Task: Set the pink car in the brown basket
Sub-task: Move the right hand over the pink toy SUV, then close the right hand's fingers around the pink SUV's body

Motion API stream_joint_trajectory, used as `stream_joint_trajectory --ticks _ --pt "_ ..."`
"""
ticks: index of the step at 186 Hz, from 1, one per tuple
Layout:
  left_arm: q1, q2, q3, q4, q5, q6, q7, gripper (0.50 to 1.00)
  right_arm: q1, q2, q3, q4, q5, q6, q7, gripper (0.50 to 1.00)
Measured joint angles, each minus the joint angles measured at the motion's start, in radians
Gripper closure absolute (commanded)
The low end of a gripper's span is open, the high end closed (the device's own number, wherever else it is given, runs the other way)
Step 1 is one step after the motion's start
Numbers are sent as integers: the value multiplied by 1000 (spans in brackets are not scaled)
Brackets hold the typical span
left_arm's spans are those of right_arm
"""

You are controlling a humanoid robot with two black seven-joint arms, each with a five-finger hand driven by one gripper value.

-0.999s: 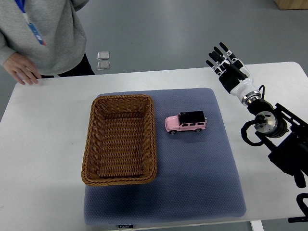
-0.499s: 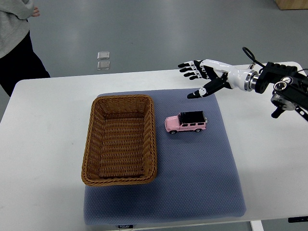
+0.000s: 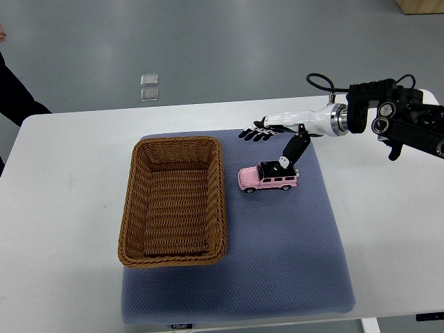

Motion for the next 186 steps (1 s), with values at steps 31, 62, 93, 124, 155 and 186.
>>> stream_joint_trajectory --ticks 31,62,93,124,155,186 --pt "0 0 -1 0 0 0 0 500 -45 11 -4 -16 -36 -33 0 587" --pt "1 0 -2 2 0 0 0 500 -77 6 -6 -20 -68 -64 -1 589" --pt "1 0 -2 2 0 0 0 500 -102 13 -6 -51 -74 -92 -12 597" --pt "1 0 -2 2 0 0 0 500 -123 23 -6 -75 -84 -110 -14 630" --pt "1 0 -2 3 0 0 0 500 -138 36 -6 -94 -86 -127 -14 675" --pt "1 0 -2 3 0 0 0 500 -149 44 -6 -102 -88 -134 -14 742"
